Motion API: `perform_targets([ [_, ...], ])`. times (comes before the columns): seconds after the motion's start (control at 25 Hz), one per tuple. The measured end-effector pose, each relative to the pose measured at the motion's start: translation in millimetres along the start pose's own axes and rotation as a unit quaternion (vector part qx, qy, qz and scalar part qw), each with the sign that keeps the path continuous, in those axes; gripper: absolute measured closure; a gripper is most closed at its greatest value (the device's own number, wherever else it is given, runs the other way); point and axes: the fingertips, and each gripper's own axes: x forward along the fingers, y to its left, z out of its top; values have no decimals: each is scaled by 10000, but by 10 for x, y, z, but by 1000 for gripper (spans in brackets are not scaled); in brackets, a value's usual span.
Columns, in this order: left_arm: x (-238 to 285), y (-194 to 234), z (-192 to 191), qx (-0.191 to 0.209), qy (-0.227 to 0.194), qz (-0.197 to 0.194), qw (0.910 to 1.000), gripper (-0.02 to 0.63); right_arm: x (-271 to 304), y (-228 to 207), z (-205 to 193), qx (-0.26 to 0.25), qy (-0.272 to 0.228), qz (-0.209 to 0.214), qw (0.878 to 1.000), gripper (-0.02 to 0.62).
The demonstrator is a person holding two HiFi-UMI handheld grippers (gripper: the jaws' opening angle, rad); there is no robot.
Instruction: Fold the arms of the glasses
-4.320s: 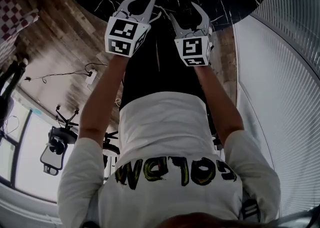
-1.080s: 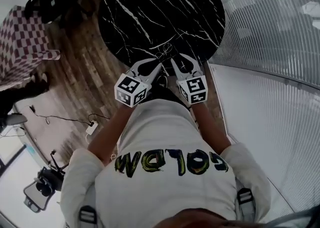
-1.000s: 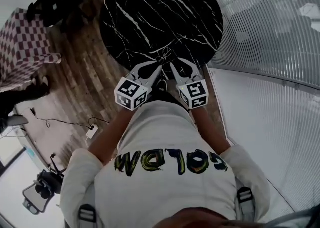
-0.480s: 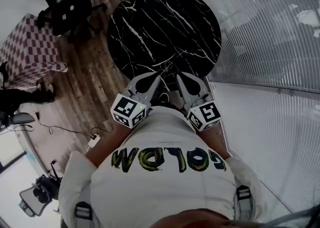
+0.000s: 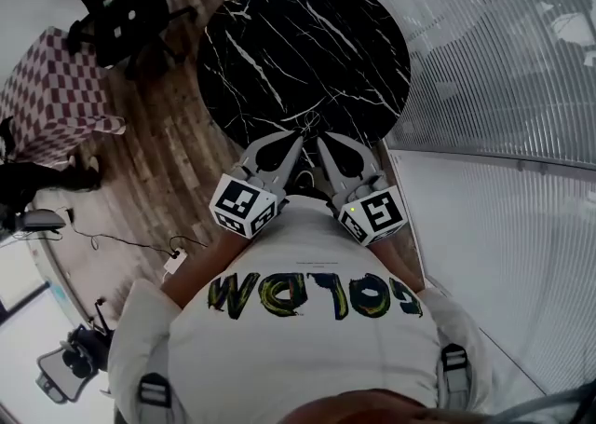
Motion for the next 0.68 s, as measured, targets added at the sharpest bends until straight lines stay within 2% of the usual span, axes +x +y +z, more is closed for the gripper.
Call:
perform_targets([
  [0.16,-1,-9,-64,-19,38,0,10000,606,-34,15,-60,117,-50,-5,9999,592],
  [0.68,-58,-83,-120,-86,27,184,9998,606,-177,-5,-44,24,-96,-21,9999,592],
])
